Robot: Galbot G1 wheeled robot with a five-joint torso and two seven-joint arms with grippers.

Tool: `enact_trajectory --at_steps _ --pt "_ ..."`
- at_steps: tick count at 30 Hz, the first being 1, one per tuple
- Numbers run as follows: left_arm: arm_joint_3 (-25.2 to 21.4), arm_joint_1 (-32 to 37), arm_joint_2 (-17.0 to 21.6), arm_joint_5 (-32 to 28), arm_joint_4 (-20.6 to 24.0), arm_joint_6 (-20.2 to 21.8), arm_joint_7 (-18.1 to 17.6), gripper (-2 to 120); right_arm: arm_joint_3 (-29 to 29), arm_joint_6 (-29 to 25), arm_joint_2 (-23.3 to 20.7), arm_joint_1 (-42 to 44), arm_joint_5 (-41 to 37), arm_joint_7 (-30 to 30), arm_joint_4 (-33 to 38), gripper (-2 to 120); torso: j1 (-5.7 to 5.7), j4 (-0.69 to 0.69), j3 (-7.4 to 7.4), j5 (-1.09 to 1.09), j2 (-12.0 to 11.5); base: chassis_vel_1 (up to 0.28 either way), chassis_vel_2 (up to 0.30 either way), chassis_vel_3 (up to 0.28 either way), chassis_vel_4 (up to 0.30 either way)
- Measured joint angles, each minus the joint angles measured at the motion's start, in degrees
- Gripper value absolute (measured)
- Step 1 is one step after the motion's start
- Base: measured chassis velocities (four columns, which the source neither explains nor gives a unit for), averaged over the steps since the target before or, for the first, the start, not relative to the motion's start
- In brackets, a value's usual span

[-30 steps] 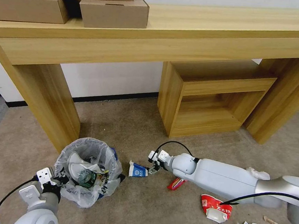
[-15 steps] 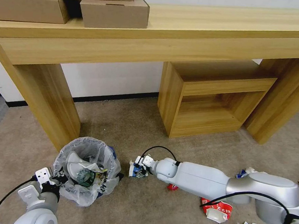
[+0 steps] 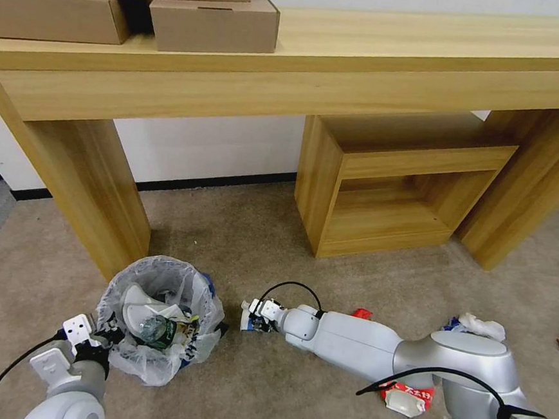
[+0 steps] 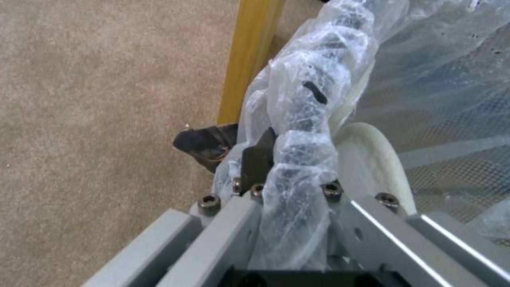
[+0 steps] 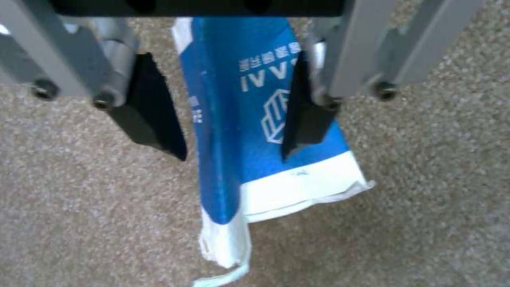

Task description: Pick up the trash bin and place the garbage on the floor into it.

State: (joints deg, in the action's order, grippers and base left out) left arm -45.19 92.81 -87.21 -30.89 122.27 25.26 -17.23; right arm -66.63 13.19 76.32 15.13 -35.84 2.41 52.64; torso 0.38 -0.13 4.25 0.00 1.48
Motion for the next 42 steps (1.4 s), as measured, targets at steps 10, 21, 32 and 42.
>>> enact_trajectory --at_steps 10,21,32,42 --pt "0.4 -0.4 -0.3 0.3 -0.9 -0.6 0.1 0 0.8 -1.0 -0.9 0.9 0.2 1.0 0.9 14 0.00 0.00 0.00 0.00 0.0 0.000 0.000 0.000 0.000" --pt "0.6 -0.5 -0.2 0.6 -1.1 -0.6 0.2 0 6.0 -3.7 -6.6 2.3 -2.2 4.3 7.5 0 0.00 0.01 0.00 0.02 0.0 0.000 0.000 0.000 0.000" --pt "0.7 -0.6 0.4 0.6 -1.2 -0.1 0.1 0 21.1 -11.3 -22.9 3.8 -6.6 3.6 31.3 0 0.00 -0.01 0.00 0.00 0.0 0.000 0.000 0.000 0.000" --pt "1.9 -0.9 -0.2 1.4 -1.0 0.7 0.0 0 32.0 -18.9 -32.6 7.3 -9.5 -3.5 54.5 0 0.00 -0.01 0.00 0.01 0.0 0.000 0.000 0.000 0.000"
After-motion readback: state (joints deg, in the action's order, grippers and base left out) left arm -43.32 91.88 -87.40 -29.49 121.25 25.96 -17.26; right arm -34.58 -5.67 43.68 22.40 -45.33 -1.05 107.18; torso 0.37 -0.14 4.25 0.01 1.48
